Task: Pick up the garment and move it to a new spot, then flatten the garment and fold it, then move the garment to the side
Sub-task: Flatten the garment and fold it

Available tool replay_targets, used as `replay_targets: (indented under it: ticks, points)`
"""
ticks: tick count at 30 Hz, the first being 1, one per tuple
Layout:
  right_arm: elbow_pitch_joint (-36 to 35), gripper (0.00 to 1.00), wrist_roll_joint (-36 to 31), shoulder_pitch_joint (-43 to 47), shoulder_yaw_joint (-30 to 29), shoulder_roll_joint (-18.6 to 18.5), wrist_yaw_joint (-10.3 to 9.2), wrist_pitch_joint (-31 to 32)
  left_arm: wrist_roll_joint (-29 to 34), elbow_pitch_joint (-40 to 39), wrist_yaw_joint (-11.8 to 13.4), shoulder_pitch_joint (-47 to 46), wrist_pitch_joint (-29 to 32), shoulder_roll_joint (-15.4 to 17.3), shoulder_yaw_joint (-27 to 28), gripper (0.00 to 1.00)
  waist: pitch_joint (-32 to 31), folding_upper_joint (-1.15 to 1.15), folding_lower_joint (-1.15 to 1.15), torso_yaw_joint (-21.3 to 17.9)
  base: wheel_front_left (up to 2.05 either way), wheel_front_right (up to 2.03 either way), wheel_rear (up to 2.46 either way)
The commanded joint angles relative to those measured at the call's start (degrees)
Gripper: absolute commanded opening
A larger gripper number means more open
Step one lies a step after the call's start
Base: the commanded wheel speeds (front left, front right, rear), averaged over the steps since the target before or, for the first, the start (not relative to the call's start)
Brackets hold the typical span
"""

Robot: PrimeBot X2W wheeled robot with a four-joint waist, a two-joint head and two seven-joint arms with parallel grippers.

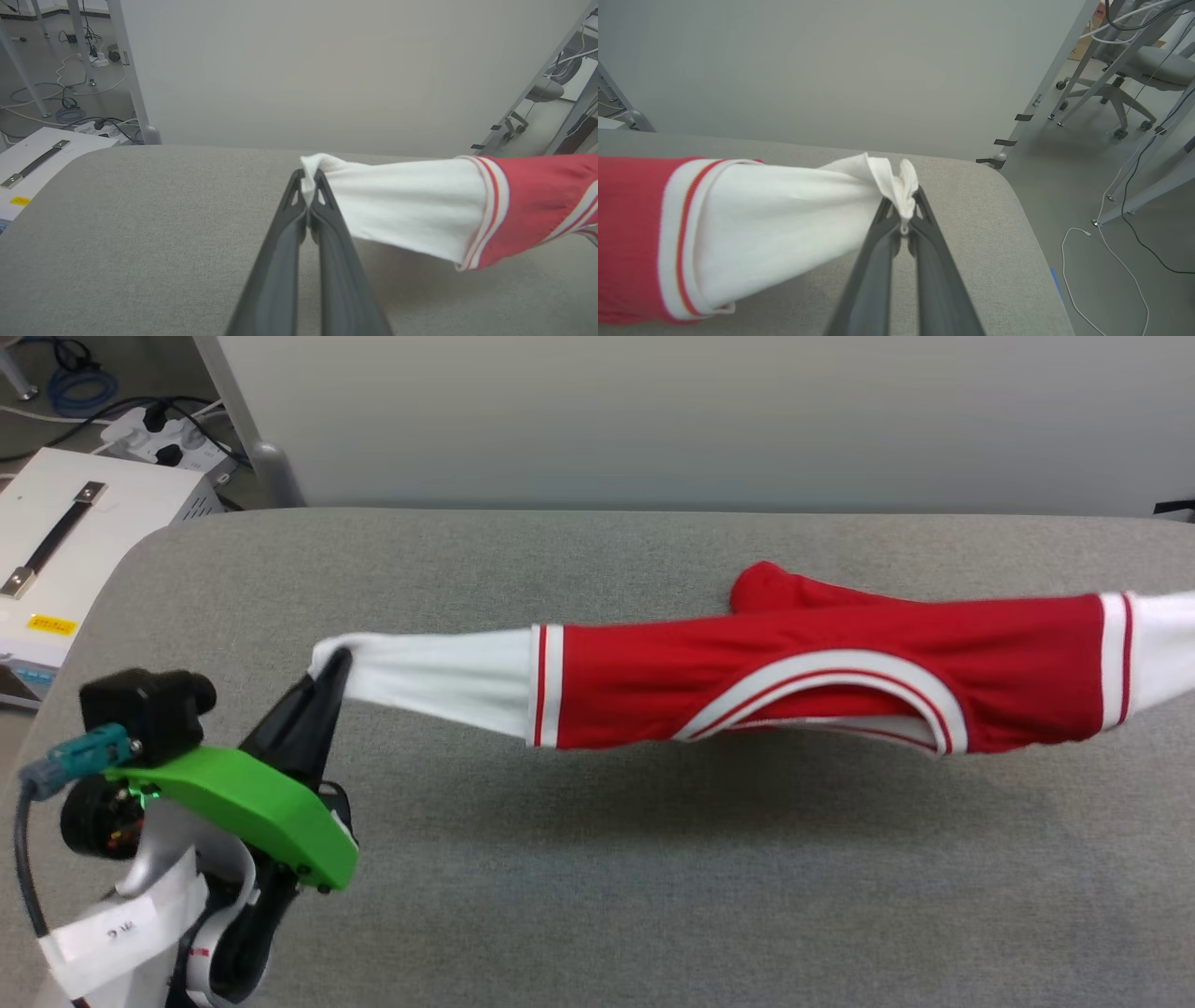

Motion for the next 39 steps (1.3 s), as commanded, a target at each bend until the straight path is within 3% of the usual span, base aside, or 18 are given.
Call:
replay_targets:
  ticks: [1,7,16,28,35,39]
  points:
    - [-1.04,0.00,0.63,-2.29,-0.76,-0.78,-0.05,0.20,-0.37,-1.30,-0.41,-2.37,-0.29,0.79,0.94,0.00,-0.65,0.00,0.00,-0.75,0.00,0.00,0.00]
    - [-3.58,0.00,1.27,-10.16,-1.35,-2.20,-0.05,0.15,-0.55,-5.87,-0.35,-9.81,-1.11,1.89,3.70,0.00,-0.61,0.00,0.00,-1.66,0.00,0.00,0.00]
    - [-1.60,0.00,1.82,-21.25,2.66,-3.80,-0.05,-0.21,-0.84,-5.67,-0.96,-19.38,0.65,5.01,5.98,0.00,2.99,0.00,0.00,-3.23,0.00,0.00,0.00]
    - [7.98,0.00,-0.17,-40.70,9.62,-7.12,-0.05,-4.90,-0.32,5.27,-5.55,-38.37,1.95,10.16,5.57,0.00,15.13,0.00,0.00,-4.81,0.00,0.00,0.00]
    - [16.43,0.00,-2.47,-56.81,13.25,-8.06,-0.05,-8.58,1.59,14.75,-9.02,-56.70,2.74,12.34,2.42,0.00,25.51,0.00,0.00,-4.56,0.00,0.00,0.00]
    - [22.11,0.00,-4.03,-65.58,14.91,-7.90,-0.05,-10.48,3.23,20.74,-10.14,-67.40,1.34,11.52,-0.04,0.00,29.69,0.00,0.00,-3.82,0.00,0.00,0.00]
